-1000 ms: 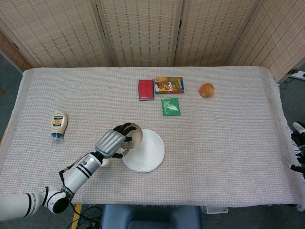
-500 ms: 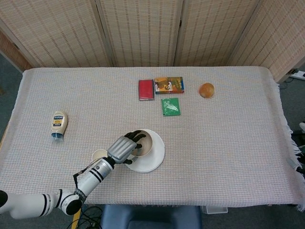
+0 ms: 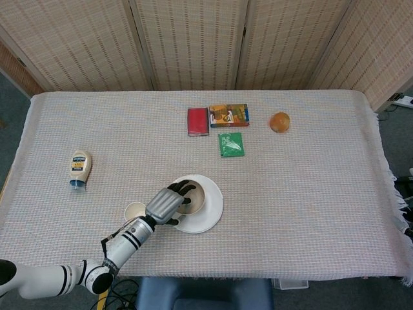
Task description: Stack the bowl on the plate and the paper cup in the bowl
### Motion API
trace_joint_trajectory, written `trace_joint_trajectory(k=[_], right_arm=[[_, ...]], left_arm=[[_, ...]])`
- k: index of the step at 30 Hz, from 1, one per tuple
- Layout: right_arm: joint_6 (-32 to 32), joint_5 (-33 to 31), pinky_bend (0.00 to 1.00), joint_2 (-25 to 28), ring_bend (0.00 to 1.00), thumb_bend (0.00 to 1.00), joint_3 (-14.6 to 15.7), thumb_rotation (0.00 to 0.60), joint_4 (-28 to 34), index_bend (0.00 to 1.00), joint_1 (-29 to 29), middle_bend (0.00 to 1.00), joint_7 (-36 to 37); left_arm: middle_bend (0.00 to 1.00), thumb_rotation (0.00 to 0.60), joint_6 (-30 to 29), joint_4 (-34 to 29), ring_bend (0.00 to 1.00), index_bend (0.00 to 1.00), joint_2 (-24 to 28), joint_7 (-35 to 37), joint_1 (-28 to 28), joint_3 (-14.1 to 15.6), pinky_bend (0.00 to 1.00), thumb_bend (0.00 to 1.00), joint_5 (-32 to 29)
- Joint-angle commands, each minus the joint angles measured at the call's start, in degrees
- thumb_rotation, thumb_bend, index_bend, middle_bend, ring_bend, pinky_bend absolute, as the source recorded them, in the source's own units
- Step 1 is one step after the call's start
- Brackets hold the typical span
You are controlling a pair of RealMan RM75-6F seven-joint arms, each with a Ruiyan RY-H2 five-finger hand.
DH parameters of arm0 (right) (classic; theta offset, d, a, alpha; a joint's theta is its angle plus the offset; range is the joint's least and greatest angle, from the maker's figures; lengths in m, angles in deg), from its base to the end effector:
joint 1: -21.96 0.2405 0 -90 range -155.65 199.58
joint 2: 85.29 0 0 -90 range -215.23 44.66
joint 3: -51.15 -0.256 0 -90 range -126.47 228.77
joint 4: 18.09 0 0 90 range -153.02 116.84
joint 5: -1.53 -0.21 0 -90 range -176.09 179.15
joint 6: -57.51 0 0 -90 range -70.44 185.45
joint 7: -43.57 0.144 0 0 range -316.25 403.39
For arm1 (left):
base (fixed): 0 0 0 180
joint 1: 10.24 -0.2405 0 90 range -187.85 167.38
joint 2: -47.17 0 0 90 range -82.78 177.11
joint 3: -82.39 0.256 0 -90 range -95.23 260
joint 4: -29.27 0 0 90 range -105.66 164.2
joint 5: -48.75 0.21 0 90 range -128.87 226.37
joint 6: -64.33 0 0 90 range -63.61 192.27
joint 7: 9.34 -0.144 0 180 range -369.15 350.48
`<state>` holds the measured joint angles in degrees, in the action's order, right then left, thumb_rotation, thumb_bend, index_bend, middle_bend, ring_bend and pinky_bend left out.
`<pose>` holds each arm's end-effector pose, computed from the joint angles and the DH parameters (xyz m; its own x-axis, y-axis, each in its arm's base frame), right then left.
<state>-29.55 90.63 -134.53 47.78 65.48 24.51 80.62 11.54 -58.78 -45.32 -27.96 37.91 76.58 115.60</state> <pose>-0.3419 -0.1716 0.2683 0.1741 0.0269 0.9844 -0.9841 -0.0304 0.1749 -0.0988 0.3123 -0.0559 0.4658 0.3387 0.8175 0.7991 -0.5579 -0.2242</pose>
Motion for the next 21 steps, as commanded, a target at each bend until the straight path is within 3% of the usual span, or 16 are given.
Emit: trace_joint_trajectory(k=[1, 16, 18, 21], right_arm=[[-0.23, -0.02, 0.00, -0.02, 0.00, 0.26, -0.02, 0.600, -0.11, 0.01, -0.10, 0.02, 0.18], [-1.14, 0.15, 0.00, -0.11, 0.00, 0.26, 0.05, 0.600, -0.02, 0.01, -0.42, 0.02, -0.20], [-1.08, 0.09, 0.00, -0.12, 0.00, 0.26, 0.04, 0.600, 0.00, 0.01, -0.39, 0.02, -0.25], [-1.09, 0.12, 0.00, -0.12, 0.00, 0.26, 0.07, 0.600, 0.03, 0.01, -0.39, 0.02, -0.26]], left_arm=[[0.16, 0.600, -0.07, 0.05, 0.03, 0.63, -0.20, -0.03, -0.15, 0.16, 0.20, 0.47, 0.23], [0.17, 0.600, 0.77, 3.21, 0.03, 0.64, -1.28, 3.04, -1.11, 0.57, 0.20, 0.47, 1.96], [0.17, 0.600, 0.59, 3.27, 0.03, 0.63, -1.23, 3.17, -1.26, 0.67, 0.20, 0.44, 2.52], [0.17, 0.600, 0.50, 2.76, 0.03, 0.59, -1.09, 3.64, -1.44, 0.68, 0.20, 0.27, 3.14]])
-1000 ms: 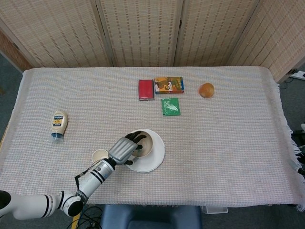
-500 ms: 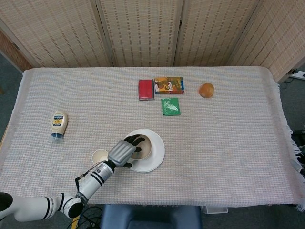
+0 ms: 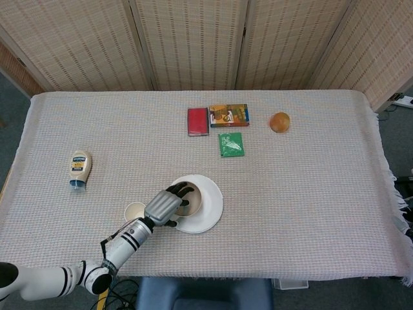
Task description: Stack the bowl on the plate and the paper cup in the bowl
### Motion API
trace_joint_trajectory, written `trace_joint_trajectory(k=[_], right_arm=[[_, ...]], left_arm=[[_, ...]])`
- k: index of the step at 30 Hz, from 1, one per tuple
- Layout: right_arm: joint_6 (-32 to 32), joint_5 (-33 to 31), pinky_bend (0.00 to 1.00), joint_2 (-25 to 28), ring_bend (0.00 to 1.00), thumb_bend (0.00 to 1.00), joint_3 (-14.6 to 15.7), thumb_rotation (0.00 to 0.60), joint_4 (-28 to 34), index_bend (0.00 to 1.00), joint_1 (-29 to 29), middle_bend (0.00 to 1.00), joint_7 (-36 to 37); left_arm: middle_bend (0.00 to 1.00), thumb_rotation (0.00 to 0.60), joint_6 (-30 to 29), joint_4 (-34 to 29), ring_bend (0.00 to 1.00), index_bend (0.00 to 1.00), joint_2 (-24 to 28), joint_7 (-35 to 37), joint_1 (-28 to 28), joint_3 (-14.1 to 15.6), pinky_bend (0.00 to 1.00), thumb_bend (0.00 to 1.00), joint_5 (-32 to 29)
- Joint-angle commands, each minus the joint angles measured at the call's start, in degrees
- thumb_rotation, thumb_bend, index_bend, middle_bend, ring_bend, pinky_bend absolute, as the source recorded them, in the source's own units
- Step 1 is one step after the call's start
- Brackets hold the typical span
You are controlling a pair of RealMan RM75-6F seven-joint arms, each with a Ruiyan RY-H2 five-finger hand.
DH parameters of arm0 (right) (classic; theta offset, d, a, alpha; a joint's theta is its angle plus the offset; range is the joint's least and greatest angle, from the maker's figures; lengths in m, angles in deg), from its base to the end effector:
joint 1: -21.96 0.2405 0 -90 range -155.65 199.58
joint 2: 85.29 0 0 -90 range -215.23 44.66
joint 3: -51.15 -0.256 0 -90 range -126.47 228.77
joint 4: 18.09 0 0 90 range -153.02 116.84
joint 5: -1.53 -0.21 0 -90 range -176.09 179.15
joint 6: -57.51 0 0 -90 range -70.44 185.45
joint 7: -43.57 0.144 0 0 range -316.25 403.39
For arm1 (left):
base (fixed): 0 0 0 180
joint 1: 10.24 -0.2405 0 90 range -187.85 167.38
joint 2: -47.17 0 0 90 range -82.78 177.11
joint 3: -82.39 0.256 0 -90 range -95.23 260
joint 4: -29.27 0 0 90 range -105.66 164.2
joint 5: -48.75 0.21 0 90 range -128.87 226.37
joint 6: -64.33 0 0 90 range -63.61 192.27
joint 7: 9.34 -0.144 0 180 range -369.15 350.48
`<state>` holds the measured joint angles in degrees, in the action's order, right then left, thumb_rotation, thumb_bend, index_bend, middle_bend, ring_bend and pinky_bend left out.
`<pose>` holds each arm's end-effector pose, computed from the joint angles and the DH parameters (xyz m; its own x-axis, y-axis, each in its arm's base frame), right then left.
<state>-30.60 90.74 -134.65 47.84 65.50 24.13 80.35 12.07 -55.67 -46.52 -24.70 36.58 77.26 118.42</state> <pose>-0.3410 -0.1690 0.2689 0.1762 0.0384 0.9836 -0.9835 -0.0357 0.1775 -0.1105 0.3116 -0.0624 0.4592 0.3514 0.8159 0.8049 -0.5531 -0.2149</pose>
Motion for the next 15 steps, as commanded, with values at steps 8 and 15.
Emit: trace_joint_trajectory(k=[8, 15], right_arm=[[-0.36, 0.09, 0.00, 0.04, 0.00, 0.26, 0.04, 0.600, 0.07, 0.01, -0.15, 0.02, 0.05], [-0.21, 0.03, 0.00, -0.03, 0.00, 0.26, 0.04, 0.600, 0.03, 0.01, -0.06, 0.02, -0.11]], left_arm=[[0.17, 0.600, -0.38, -1.42, 0.03, 0.56, 0.33, 0.56, -0.25, -0.19, 0.20, 0.20, 1.73], [0.17, 0.600, -1.37, -2.00, 0.03, 0.51, 0.41, 1.51, -0.66, -0.69, 0.20, 0.18, 2.84]])
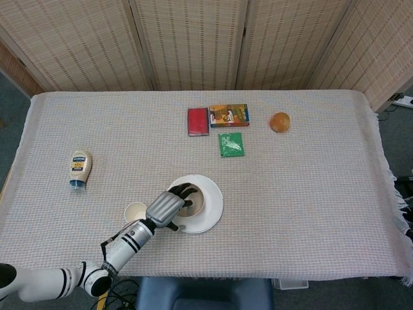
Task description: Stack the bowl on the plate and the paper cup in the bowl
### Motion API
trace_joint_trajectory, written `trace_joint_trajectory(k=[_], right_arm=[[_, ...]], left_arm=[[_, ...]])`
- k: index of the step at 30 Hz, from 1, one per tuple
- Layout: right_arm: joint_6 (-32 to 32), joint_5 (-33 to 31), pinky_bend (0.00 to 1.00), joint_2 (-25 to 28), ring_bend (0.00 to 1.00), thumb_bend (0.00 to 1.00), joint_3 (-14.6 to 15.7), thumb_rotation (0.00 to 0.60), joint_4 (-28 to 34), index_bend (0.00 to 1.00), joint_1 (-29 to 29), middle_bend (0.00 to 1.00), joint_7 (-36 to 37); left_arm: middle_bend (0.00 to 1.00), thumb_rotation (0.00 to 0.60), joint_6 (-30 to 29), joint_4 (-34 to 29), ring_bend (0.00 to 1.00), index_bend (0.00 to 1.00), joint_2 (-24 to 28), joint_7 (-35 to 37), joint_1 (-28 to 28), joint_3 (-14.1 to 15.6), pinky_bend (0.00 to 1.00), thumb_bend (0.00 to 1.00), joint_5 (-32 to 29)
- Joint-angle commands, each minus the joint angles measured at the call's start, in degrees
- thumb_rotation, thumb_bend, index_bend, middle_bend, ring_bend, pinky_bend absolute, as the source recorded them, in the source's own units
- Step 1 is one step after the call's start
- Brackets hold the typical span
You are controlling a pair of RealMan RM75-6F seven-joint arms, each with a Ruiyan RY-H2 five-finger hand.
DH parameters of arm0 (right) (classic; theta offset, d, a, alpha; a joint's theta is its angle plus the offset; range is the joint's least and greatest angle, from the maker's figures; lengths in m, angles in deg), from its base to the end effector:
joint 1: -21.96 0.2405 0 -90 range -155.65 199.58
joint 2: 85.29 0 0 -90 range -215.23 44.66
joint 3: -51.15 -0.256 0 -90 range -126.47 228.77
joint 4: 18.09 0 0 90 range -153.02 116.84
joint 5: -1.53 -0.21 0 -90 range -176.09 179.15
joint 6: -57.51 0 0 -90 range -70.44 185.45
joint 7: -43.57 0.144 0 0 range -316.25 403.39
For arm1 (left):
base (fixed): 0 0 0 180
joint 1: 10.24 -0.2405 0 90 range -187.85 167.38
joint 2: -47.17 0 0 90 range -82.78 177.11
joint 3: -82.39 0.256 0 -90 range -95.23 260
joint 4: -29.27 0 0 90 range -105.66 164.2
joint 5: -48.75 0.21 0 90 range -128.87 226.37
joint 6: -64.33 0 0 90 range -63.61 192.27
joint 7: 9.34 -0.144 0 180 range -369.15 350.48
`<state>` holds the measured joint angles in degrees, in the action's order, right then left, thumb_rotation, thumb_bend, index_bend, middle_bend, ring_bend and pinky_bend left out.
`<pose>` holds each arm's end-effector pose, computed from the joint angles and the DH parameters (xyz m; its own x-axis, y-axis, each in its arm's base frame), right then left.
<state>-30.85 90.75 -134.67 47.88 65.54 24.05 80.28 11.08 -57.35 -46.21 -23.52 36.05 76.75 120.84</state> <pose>-0.3407 -0.1684 0.2690 0.1763 0.0409 0.9835 -0.9834 -0.0367 0.1778 -0.1018 0.3063 -0.0586 0.4318 0.3419 0.8347 0.8001 -0.5724 -0.1795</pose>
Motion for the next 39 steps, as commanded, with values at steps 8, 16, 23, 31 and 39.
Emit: trace_joint_trajectory(k=[8, 16, 23, 31, 39], right_arm=[[-0.09, 0.14, 0.00, -0.05, 0.00, 0.26, 0.07, 0.600, 0.17, 0.01, 0.01, 0.02, -0.52], [0.35, 0.17, 0.00, -0.07, 0.00, 0.26, 0.16, 0.600, 0.63, 0.01, 0.23, 0.02, -1.64], [0.67, 0.21, 0.00, -0.05, 0.00, 0.26, 0.24, 0.600, 1.08, 0.01, 0.39, 0.02, -2.49], [0.63, 0.63, 0.00, 0.03, 0.00, 0.26, 0.46, 0.600, 1.43, 0.01, 0.44, 0.02, -3.08], [0.44, 1.02, 0.00, 0.09, 0.00, 0.26, 0.64, 0.600, 1.33, 0.01, 0.44, 0.02, -2.76]], left_arm=[[0.17, 0.600, -2.78, -4.72, 0.03, 0.43, 3.26, -0.21, -1.06, -1.03, 0.20, 0.17, 1.72], [0.15, 0.495, -3.53, -12.88, 0.01, 0.30, 12.26, -4.51, -3.04, -0.40, 0.20, 0.17, -1.35], [0.12, 0.489, -4.24, -21.67, 0.00, 0.26, 20.98, -13.51, -4.49, 1.66, 0.20, 0.15, -8.70], [0.12, 0.497, -5.22, -27.12, 0.00, 0.31, 25.90, -24.45, -3.32, 3.95, 0.20, 0.15, -14.55], [0.12, 0.495, -6.02, -28.95, 0.00, 0.30, 25.61, -31.85, -0.94, 5.00, 0.20, 0.15, -20.45]])
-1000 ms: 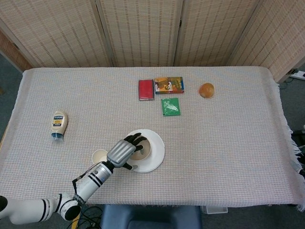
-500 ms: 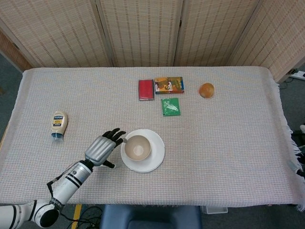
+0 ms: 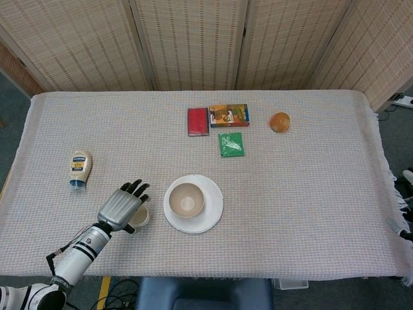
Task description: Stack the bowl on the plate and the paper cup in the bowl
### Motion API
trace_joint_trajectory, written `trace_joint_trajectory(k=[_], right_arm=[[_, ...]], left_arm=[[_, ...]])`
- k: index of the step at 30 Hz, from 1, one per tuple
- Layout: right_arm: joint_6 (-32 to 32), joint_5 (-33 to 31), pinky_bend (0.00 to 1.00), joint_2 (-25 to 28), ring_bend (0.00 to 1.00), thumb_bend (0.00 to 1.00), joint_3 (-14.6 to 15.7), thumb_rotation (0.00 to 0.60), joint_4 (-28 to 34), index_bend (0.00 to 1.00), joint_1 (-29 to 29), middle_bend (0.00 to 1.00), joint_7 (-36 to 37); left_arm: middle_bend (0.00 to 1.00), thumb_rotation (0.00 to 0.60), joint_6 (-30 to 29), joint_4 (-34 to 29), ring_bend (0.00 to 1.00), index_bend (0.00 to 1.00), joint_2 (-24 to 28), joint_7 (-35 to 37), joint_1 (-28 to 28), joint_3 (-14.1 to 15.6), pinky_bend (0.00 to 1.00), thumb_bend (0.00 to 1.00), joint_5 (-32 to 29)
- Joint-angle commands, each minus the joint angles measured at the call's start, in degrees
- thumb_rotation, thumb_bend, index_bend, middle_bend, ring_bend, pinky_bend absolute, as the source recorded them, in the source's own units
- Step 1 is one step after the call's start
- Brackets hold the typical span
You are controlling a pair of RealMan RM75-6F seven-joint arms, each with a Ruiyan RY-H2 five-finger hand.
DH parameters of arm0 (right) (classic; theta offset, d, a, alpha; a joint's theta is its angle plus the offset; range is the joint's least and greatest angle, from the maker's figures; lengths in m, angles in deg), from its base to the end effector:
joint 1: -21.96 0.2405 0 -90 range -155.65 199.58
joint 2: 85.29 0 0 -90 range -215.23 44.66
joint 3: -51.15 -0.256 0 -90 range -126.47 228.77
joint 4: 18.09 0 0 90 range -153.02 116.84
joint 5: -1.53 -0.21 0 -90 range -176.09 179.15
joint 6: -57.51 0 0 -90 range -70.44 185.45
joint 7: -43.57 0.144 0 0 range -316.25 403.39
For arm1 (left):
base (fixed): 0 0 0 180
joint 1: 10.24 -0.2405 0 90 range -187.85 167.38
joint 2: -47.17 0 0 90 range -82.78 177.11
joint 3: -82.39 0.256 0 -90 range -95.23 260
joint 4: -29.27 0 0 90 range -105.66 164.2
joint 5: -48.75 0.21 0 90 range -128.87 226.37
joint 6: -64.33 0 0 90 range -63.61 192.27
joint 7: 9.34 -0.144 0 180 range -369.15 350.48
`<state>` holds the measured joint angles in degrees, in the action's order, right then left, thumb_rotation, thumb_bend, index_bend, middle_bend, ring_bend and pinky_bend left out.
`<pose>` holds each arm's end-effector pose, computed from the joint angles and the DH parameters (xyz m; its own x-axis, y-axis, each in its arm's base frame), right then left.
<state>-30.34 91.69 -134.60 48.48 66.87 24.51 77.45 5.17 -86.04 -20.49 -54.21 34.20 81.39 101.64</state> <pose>-0.3364 -0.1689 0.2620 0.2048 0.0172 0.9787 -0.9775 -0.0474 0.2054 -0.1387 0.2812 0.0521 0.7180 0.2807 0.6369 0.6817 -0.4684 -0.5621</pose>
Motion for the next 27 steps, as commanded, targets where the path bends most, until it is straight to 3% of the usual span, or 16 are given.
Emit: trace_joint_trajectory(k=[1, 13, 27], right_arm=[[-0.11, 0.10, 0.00, 0.03, 0.00, 0.26, 0.05, 0.600, -0.02, 0.01, -0.03, 0.02, 0.13], [-0.43, 0.28, 0.00, -0.01, 0.00, 0.26, 0.13, 0.600, -0.13, 0.01, -0.05, 0.02, 0.21], [-0.64, 0.28, 0.00, -0.08, 0.00, 0.26, 0.19, 0.600, -0.03, 0.01, -0.10, 0.02, -0.17]], left_arm=[[0.12, 0.494, 0.04, -0.13, 0.00, 0.30, -0.15, -1.59, 1.23, 0.45, 0.20, 0.15, -1.79], [0.11, 0.496, -0.23, 0.12, 0.00, 0.27, 0.12, -4.11, 3.43, 1.67, 0.20, 0.15, -5.16], [0.11, 0.586, 0.45, 2.57, 0.00, 0.35, -0.34, -1.59, 3.42, 3.09, 0.20, 0.15, -3.38]])
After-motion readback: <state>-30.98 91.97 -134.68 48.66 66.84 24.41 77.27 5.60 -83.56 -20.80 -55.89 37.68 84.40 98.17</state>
